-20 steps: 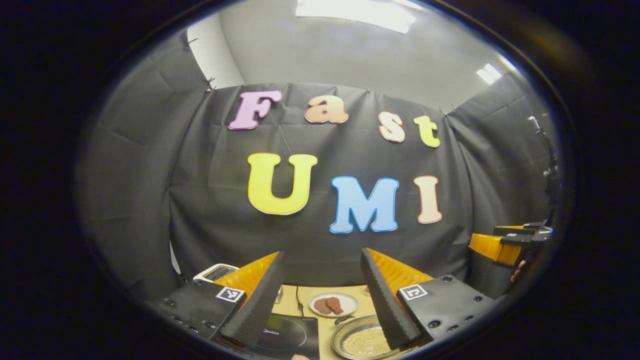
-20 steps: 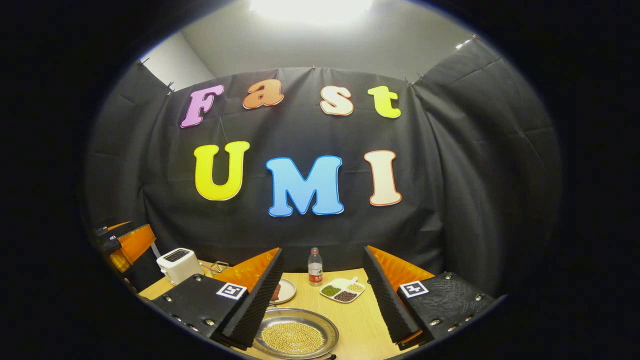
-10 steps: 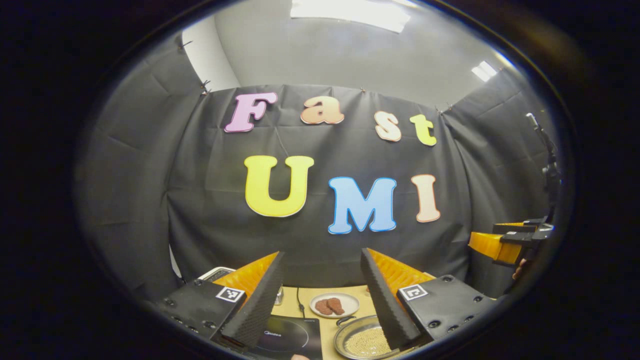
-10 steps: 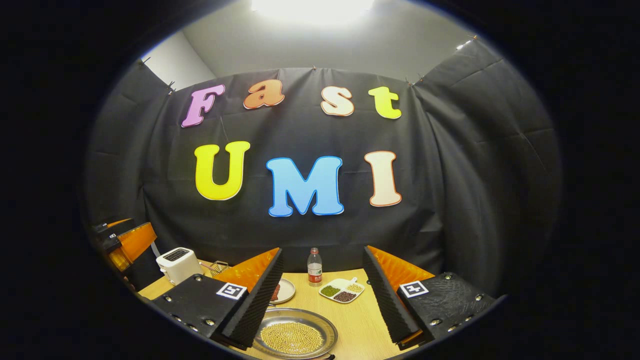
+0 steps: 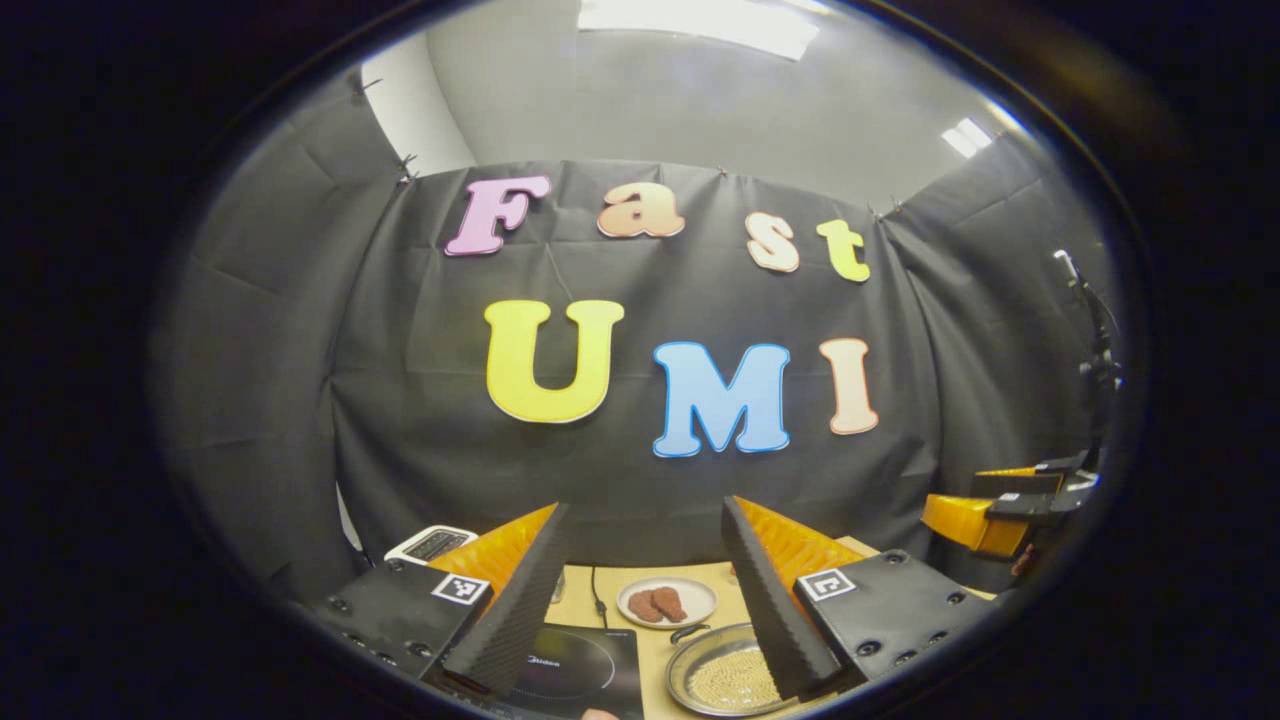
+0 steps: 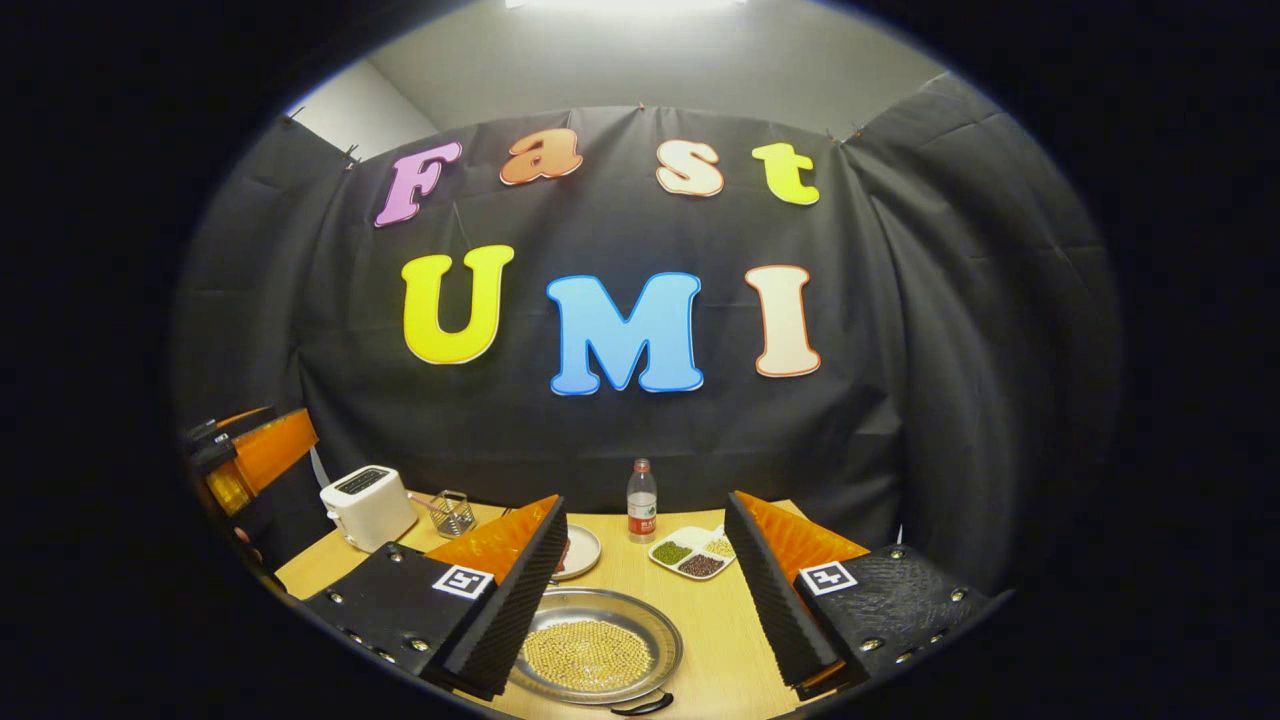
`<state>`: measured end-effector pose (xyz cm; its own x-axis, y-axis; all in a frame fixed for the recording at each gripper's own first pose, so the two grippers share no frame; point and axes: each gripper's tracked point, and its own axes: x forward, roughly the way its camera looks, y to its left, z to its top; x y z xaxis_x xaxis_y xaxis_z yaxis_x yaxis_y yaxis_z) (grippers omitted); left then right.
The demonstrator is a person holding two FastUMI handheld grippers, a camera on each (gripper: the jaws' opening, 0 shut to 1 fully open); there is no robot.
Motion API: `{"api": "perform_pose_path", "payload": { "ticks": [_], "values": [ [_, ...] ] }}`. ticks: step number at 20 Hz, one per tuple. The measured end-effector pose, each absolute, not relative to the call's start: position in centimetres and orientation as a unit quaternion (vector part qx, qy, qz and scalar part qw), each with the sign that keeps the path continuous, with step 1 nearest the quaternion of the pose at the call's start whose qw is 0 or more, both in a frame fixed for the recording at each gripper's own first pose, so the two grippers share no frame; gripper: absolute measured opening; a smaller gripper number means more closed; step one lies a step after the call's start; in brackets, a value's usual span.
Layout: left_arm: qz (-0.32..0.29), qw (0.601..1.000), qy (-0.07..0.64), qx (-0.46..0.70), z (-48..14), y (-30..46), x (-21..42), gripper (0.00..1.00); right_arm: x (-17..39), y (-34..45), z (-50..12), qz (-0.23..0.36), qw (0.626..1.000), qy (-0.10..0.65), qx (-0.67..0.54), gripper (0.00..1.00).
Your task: First push the handle of the pot to place it horizontally, then grasp the pot with both hands and set it on the induction cooktop.
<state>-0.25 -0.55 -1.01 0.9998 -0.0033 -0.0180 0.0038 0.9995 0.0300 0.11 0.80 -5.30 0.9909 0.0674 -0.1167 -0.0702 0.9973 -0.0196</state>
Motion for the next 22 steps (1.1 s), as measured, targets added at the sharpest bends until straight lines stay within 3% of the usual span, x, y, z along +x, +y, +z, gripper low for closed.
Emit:
{"api": "perform_pose_path", "payload": {
  "ticks": [7,9,10,11,12,13,15,16,22],
  "values": [
    [0.0,0.999,0.032,0.017,-3.1,-0.8,-0.1,0.99,-0.4,1.8,-13.2,0.072,0.985,0.154,-0.029,0.94],
    [0.002,0.999,0.037,0.019,-3.5,-0.9,-0.1,0.99,-0.7,2.0,-15.7,0.078,0.979,0.187,-0.036,0.78],
    [0.003,0.999,0.038,0.018,-3.6,-0.9,-0.1,0.96,-0.9,2.1,-16.8,0.084,0.975,0.202,-0.038,0.6],
    [0.003,0.999,0.04,0.017,-3.8,-1.0,-0.1,0.94,-0.9,2.2,-18.1,0.086,0.972,0.217,-0.042,0.55],
    [0.004,0.999,0.042,0.017,-4.0,-1.1,-0.1,0.94,-1.0,2.0,-19.0,0.086,0.968,0.232,-0.047,0.38],
    [0.005,0.999,0.044,0.018,-4.2,-1.1,-0.1,0.94,-1.5,2.7,-20.2,0.105,0.962,0.25,-0.047,0.27],
    [0.007,0.999,0.048,0.019,-4.5,-1.2,-0.1,0.94,-1.9,2.4,-22.5,0.108,0.951,0.284,-0.061,0.16],
    [0.008,0.999,0.049,0.02,-4.7,-1.1,-0.1,0.94,-2.2,2.8,-23.6,0.119,0.943,0.305,-0.06,0.04],
    [0.018,0.998,0.058,0.017,-5.3,-0.7,-0.4,0.94,-6.0,4.0,-30.3,0.161,0.892,0.418,-0.053,0.01]
  ]
}}
